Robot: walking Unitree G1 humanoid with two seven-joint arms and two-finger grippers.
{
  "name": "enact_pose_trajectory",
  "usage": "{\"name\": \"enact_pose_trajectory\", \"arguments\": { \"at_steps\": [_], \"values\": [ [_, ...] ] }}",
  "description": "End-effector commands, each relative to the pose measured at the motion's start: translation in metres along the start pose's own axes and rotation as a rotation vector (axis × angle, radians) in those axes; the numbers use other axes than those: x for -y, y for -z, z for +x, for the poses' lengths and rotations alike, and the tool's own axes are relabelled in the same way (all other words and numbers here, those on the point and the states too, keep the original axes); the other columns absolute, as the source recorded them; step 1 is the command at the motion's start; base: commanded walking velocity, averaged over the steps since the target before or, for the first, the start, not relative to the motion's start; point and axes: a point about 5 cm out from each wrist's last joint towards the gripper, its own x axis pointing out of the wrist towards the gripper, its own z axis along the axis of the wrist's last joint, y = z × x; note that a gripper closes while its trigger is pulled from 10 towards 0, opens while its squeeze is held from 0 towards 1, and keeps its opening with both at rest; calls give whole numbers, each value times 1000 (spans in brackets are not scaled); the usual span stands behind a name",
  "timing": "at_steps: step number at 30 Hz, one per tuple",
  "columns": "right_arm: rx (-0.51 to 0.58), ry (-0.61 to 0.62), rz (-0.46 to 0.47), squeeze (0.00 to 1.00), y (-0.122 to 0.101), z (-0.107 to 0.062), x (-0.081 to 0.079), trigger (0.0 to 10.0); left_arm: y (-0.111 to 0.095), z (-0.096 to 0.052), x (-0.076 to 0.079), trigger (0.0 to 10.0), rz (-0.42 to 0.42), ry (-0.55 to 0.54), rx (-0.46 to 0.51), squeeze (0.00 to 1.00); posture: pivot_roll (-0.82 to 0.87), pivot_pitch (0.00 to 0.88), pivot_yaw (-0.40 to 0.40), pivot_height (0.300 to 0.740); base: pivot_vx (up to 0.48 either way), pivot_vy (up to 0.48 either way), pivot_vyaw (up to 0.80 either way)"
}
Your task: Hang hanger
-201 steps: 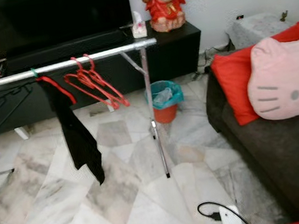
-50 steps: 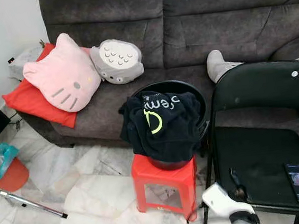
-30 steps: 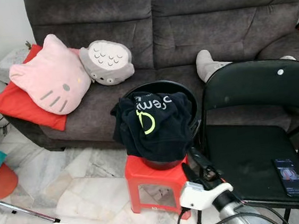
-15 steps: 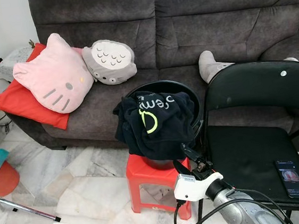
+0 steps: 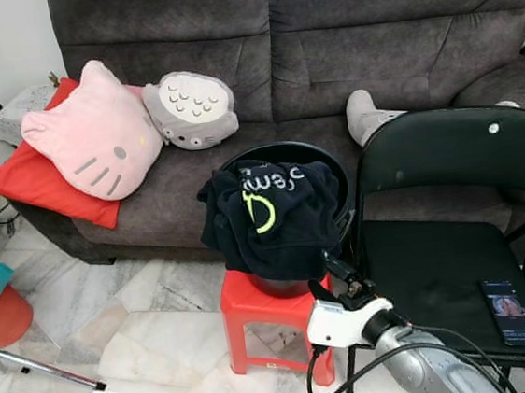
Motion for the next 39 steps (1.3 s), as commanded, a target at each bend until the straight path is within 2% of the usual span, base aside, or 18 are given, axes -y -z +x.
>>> {"name": "enact_pose_trajectory", "arguments": {
  "at_steps": [1,2,3,5,6,7,20,22,23,24,27,28,29,34,39],
  "values": [
    [11,4,-6,0,-2,3,1,10000,3,0,0,10000,-14,-5,-13,0,-74,0,28,740,0,0,0],
    [15,6,-8,0,-2,4,2,10000,3,0,0,10000,-14,-6,-14,0,-71,0,26,740,0,0,0],
    [19,8,-11,0,-3,6,2,3804,3,0,0,10000,-15,-7,-14,0,-69,0,24,740,0,0,0],
    [20,9,-12,0,-3,7,3,3804,4,0,0,10000,-15,-7,-15,0,-69,0,24,740,0,0,0],
    [22,9,-13,0,-3,7,3,510,4,0,0,10000,-15,-7,-15,0,-67,0,24,740,0,0,0],
    [25,10,-13,0,-4,7,3,0,4,0,0,10000,-16,-8,-15,0,-67,0,23,740,0,0,0],
    [36,23,-3,0,-6,8,3,0,5,-1,0,10000,-12,-7,-18,0,-70,0,27,740,0,0,0],
    [30,0,26,0,-6,8,-1,0,5,-1,0,10000,-12,-6,-19,0,-69,0,26,740,0,0,0],
    [15,-29,65,0,-5,7,-5,1529,5,-1,0,10000,-11,-5,-19,0,-69,0,26,740,0,0,0],
    [3,-32,77,0,-4,6,-6,10000,5,-1,0,10000,-11,-5,-19,0,-69,0,25,740,0,0,0],
    [-12,-38,79,0,0,3,-6,10000,5,-1,-1,10000,-11,-5,-20,0,-75,0,30,740,0,0,0],
    [-4,-29,99,188,-2,1,-6,10000,5,-1,-1,10000,-7,-3,-22,0,-79,0,31,740,0,0,0],
    [1,-23,114,1000,-3,0,-5,10000,5,-1,0,10000,-5,-2,-22,0,-80,0,31,740,0,0,0],
    [-13,5,124,1000,-2,-1,-4,10000,5,-1,-1,10000,-3,-2,-23,0,-91,0,38,740,0,0,0],
    [-32,12,61,1000,2,0,-4,10000,2,0,-1,10000,17,7,-19,0,-114,0,50,740,0,0,0]
  ]
}}
